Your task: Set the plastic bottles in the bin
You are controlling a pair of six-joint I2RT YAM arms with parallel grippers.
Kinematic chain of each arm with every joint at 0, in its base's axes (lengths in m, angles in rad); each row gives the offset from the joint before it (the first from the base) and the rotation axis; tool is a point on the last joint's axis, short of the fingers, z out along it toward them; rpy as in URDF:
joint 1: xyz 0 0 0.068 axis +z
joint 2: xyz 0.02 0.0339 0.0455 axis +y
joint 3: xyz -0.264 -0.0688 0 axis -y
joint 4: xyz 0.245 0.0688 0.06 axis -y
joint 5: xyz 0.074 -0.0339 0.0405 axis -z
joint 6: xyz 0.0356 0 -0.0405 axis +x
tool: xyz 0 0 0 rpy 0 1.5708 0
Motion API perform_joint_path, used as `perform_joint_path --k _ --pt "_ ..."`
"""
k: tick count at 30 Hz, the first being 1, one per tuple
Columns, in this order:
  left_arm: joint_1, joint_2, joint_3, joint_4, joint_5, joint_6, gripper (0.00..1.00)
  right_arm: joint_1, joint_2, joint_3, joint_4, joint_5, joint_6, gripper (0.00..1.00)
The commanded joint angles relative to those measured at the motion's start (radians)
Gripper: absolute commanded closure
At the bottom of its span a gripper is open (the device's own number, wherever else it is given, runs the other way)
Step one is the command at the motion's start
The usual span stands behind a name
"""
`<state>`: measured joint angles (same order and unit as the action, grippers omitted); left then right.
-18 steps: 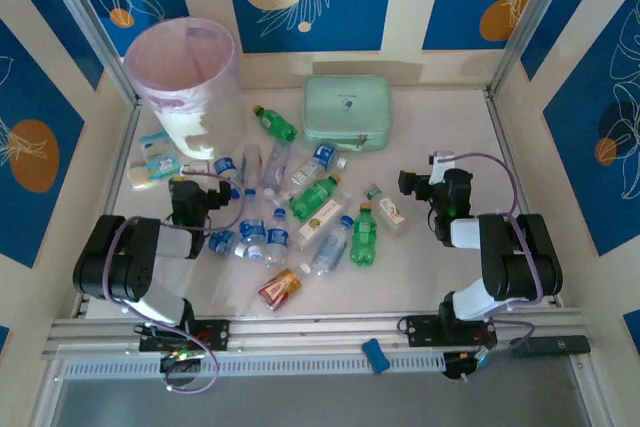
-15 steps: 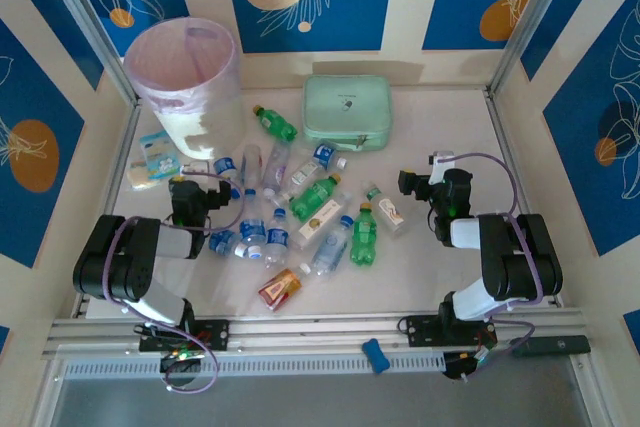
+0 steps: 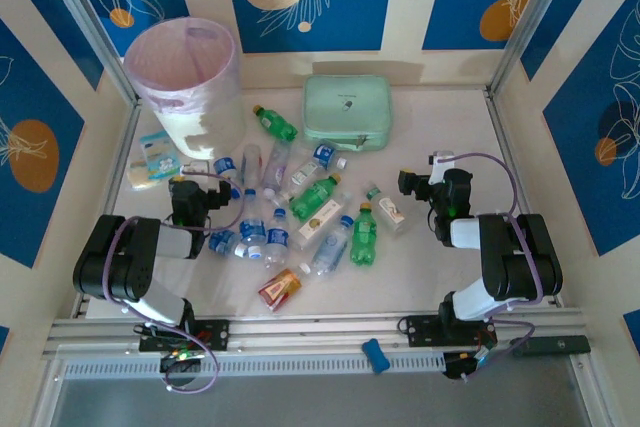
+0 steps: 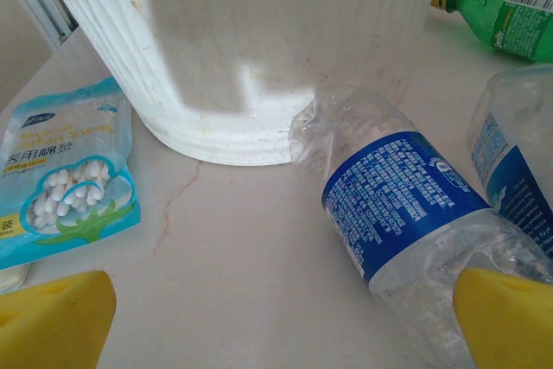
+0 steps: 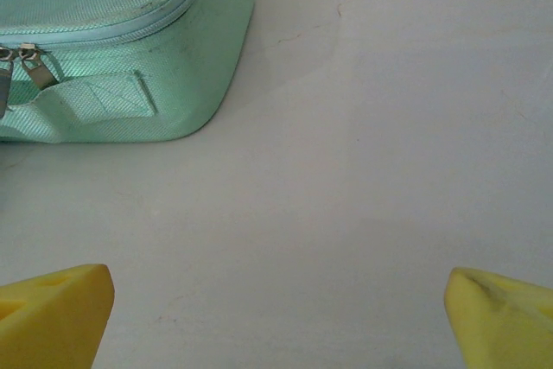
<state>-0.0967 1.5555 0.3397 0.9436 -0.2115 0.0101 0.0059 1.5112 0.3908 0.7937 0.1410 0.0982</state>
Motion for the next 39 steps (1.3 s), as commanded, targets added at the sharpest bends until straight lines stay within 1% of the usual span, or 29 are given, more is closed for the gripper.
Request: perform_joint_path --k 1,12,15,18,21,24,27,29,31,34,36,39 --pt "-0.001 0.012 0.020 0.035 -0.008 0.017 0.00 0.003 0.012 0.023 0.019 -0.015 0.011 0.01" --pt "-0.001 0.011 0.015 0.043 -0.010 0.019 0.00 -0.003 0.009 0.023 0.018 -0.034 0.009 0.00" --pt "-0.004 -0.040 0.016 -0.003 -0.025 0.018 0.00 0.005 -0.042 0.042 -0.053 0.003 0.016 0.01" --pt "-0.004 -0.143 0.026 -0.107 -0.071 0.003 0.00 0.007 -0.122 0.092 -0.203 0.034 0.023 0.01" --pt "-0.005 -0.257 0.056 -0.250 -0.106 -0.007 0.00 0.017 -0.183 0.145 -0.326 0.062 0.037 0.01" --pt "-0.005 -0.371 0.106 -0.411 -0.128 -0.032 0.00 0.022 -0.230 0.220 -0.480 0.038 0.097 0.01" --pt "-0.005 -0.478 0.168 -0.604 -0.116 -0.094 0.00 0.049 -0.249 0.320 -0.665 0.008 0.141 0.01" --pt "-0.005 -0.539 0.208 -0.725 -0.080 -0.149 0.00 0.076 -0.248 0.398 -0.823 -0.004 0.153 0.01" --pt "-0.005 -0.599 0.236 -0.825 -0.021 -0.210 0.00 0.117 -0.238 0.478 -0.974 -0.006 0.156 0.01" --pt "-0.006 -0.659 0.261 -0.929 0.104 -0.278 0.00 0.176 -0.212 0.571 -1.160 -0.021 0.160 0.01" --pt "-0.008 -0.673 0.280 -0.990 0.182 -0.320 0.00 0.207 -0.188 0.626 -1.280 -0.050 0.143 0.03" --pt "-0.028 -0.671 0.290 -1.029 0.264 -0.401 0.00 0.244 -0.139 0.710 -1.458 -0.075 0.106 0.03"
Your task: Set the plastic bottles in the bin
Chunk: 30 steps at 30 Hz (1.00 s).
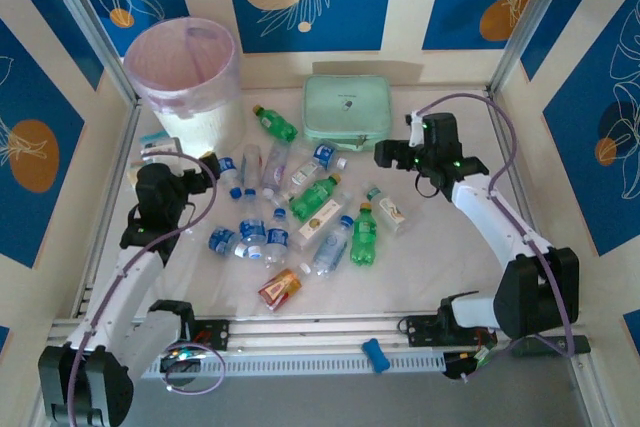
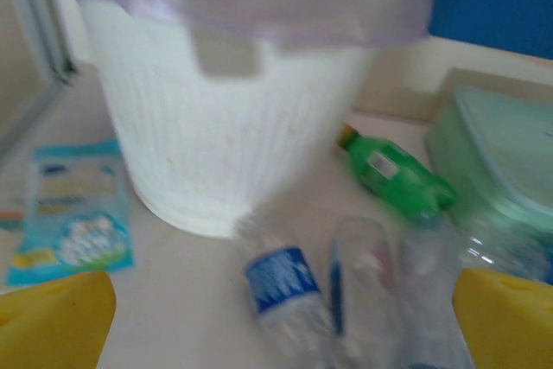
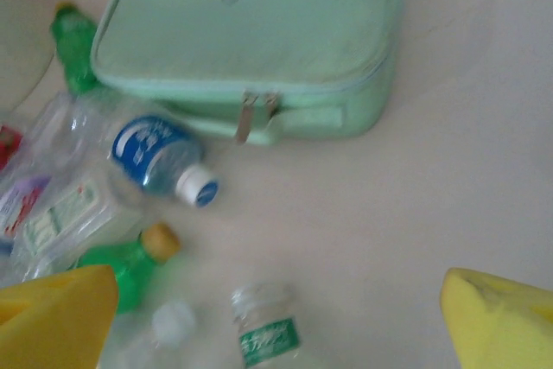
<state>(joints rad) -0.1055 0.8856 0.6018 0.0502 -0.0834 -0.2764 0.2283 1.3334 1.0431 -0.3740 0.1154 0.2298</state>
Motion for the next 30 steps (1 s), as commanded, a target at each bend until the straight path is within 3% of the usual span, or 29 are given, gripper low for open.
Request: perform_joint_path --k 1,5,10,18,30 --pt "-0.034 0.000 0.024 -0.133 0.151 -0.141 0.00 0.032 0.053 0.080 -0.340 -0.053 -0.039 0.04" --pt "-0.141 0.029 0.020 -0.093 0.116 -0.196 0.00 0.064 0.105 0.143 -0.479 -0.056 -0.076 0.06" --pt "-0.277 0.158 0.097 -0.090 0.044 -0.168 0.00 0.104 0.172 0.146 -0.532 -0.013 -0.085 0.09" --pt "-0.340 0.316 0.167 -0.009 0.085 -0.203 0.00 0.124 0.319 0.156 -0.497 0.027 -0.126 0.12" --pt "-0.355 0.411 0.206 -0.078 0.117 -0.231 0.00 0.114 0.532 0.195 -0.465 0.064 -0.139 0.18"
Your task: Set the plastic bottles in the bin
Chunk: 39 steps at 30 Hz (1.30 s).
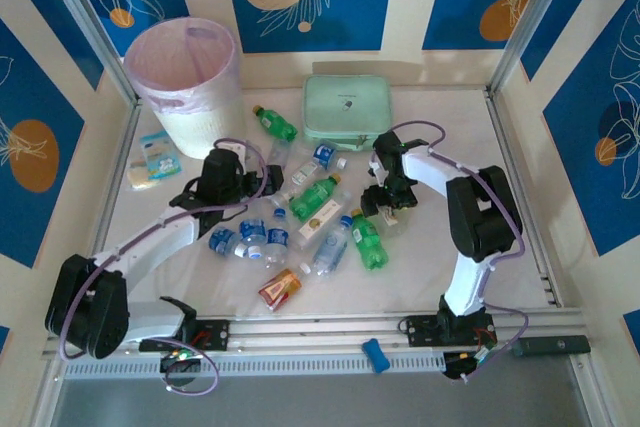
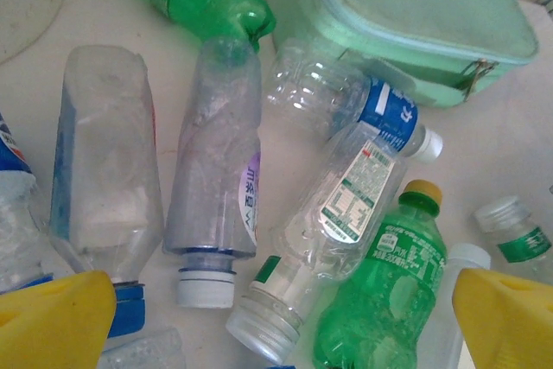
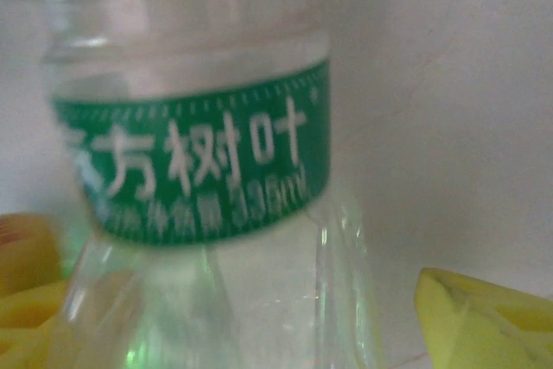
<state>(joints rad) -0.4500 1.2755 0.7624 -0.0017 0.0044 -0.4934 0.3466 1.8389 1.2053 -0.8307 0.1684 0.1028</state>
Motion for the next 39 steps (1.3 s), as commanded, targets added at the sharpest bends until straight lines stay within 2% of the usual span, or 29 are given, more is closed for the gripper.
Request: perform_joint_path --k 1,5,12,17,22,30,33,39 --pt "-0.010 0.027 0.050 -0.022 0.033 -0.016 0.00 -0.004 0.032 0.033 -0.005 0.010 -0.009 0.18" --pt "-0.010 0.036 0.054 -0.005 0.033 -0.023 0.00 -0.009 0.040 0.033 0.010 0.001 -0.001 0.24" --pt "-0.012 0.046 0.066 0.003 0.054 -0.034 0.00 -0.020 0.011 0.030 0.014 -0.005 0.003 0.42" --pt "-0.027 0.042 0.081 0.012 0.089 -0.049 0.00 -0.046 -0.081 0.053 0.016 -0.068 0.052 0.45" --pt "-0.073 0.049 0.109 0.051 0.135 -0.065 0.00 -0.084 -0.202 0.071 0.104 -0.190 0.200 0.49" --pt "-0.219 0.095 0.123 0.219 0.220 -0.135 0.00 -0.103 -0.318 -0.009 0.389 -0.353 0.594 0.52" --pt "-0.276 0.119 0.135 0.253 0.221 -0.147 0.00 -0.094 -0.342 -0.052 0.477 -0.376 0.744 0.54" --pt "-0.325 0.198 0.164 0.301 0.252 -0.174 0.00 -0.039 -0.405 -0.132 0.587 -0.358 0.891 0.54"
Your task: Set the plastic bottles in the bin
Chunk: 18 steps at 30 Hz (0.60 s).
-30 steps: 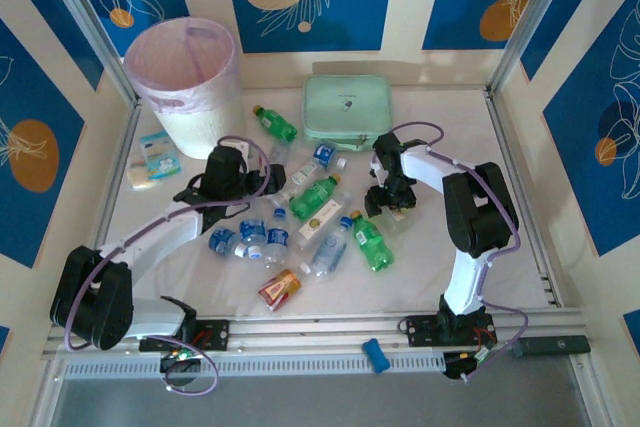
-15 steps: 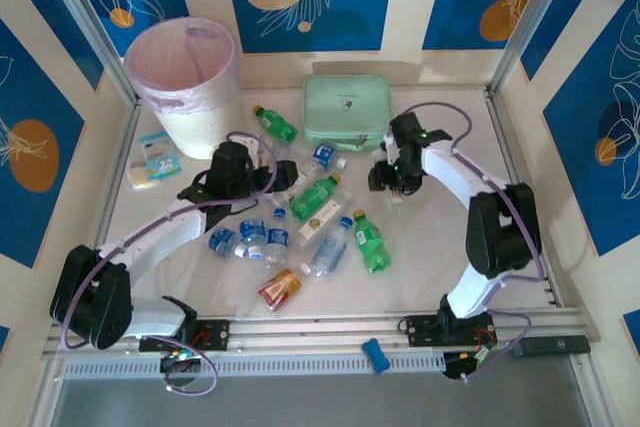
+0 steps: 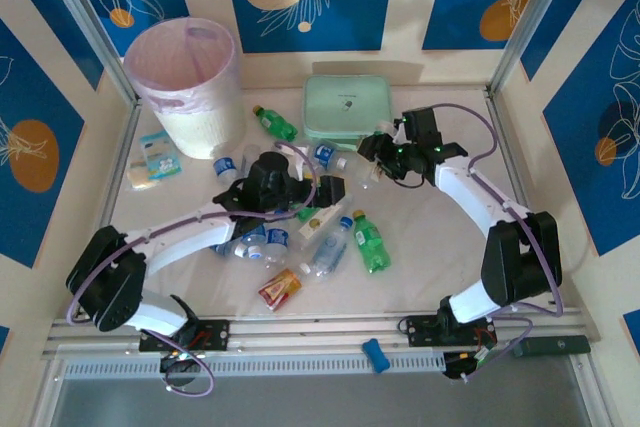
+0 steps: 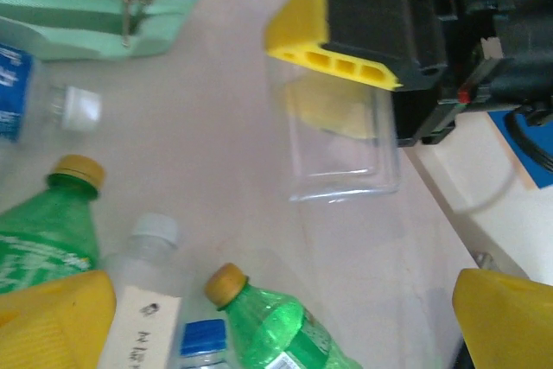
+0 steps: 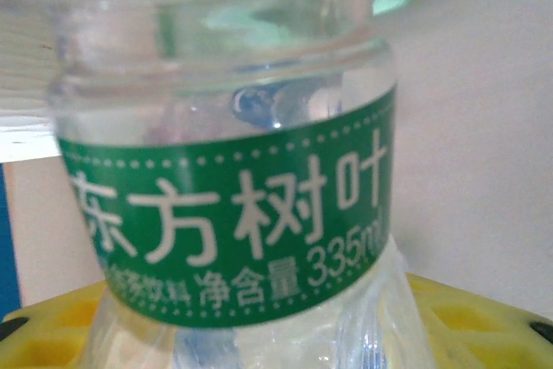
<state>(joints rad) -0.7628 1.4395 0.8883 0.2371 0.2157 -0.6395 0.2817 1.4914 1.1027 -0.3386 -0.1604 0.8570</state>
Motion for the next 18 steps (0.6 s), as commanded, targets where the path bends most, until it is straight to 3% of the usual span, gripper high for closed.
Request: perform_joint_path --k 1,12,18 --pt "-0.017 0.045 0.045 0.072 0.048 -0.031 0.00 0.035 -0.065 -0.038 0.099 -0.024 0.149 0.54" --pt "-0.040 0.154 0.107 0.142 0.089 -0.024 0.00 0.087 -0.114 -0.096 0.148 -0.029 0.211 0.54" --pt "-0.044 0.212 0.145 0.180 0.140 -0.039 0.11 0.094 -0.137 -0.112 0.143 -0.016 0.208 0.54"
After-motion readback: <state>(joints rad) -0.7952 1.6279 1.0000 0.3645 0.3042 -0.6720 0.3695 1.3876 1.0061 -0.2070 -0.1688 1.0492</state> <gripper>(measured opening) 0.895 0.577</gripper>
